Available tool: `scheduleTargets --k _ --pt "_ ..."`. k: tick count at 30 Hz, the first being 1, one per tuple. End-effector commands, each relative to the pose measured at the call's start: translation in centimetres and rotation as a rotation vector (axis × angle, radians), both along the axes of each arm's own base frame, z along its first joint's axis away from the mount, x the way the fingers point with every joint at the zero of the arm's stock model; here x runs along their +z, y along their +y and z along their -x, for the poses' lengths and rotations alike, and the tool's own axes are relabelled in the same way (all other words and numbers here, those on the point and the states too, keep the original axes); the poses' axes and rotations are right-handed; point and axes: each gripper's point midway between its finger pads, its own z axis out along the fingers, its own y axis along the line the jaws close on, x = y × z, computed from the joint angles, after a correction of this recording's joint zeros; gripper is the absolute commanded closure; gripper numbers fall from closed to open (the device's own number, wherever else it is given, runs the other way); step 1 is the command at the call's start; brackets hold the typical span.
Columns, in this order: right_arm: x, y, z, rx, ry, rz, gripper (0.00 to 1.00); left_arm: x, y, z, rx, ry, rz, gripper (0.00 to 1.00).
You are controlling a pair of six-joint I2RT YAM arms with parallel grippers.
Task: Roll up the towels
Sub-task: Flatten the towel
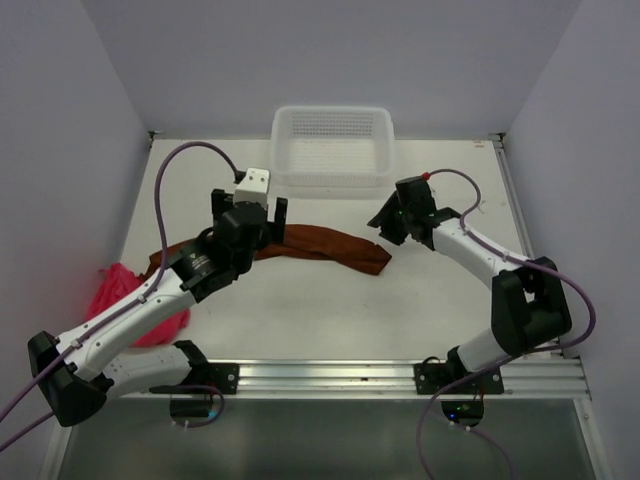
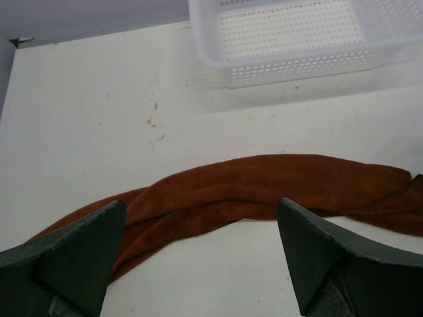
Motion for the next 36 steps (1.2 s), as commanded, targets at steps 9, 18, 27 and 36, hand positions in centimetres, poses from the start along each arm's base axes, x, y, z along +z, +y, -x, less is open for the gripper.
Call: scheduleTargets --k 9,18,27,36 --pt "-3.8 -0.6 0.1 -0.089 0.174 0.177 0.52 -1.9 5.0 1.8 0.124 -0.014 -0.12 0.0" --pt "-5.0 -1.3 -0.4 -0.102 0.214 0.244 0.49 -1.6 4.6 2.1 0.089 -0.015 -0.093 0.0" --pt "-7.0 -0.9 -0.5 -0.08 0.272 0.259 0.48 -1.2 4.4 2.3 0.068 -0.025 -0.076 0.0" --pt "-8.3 -1.0 0.7 -0.067 0.305 0.264 0.64 -1.0 4.3 2.4 0.058 -0.031 -0.064 0.01"
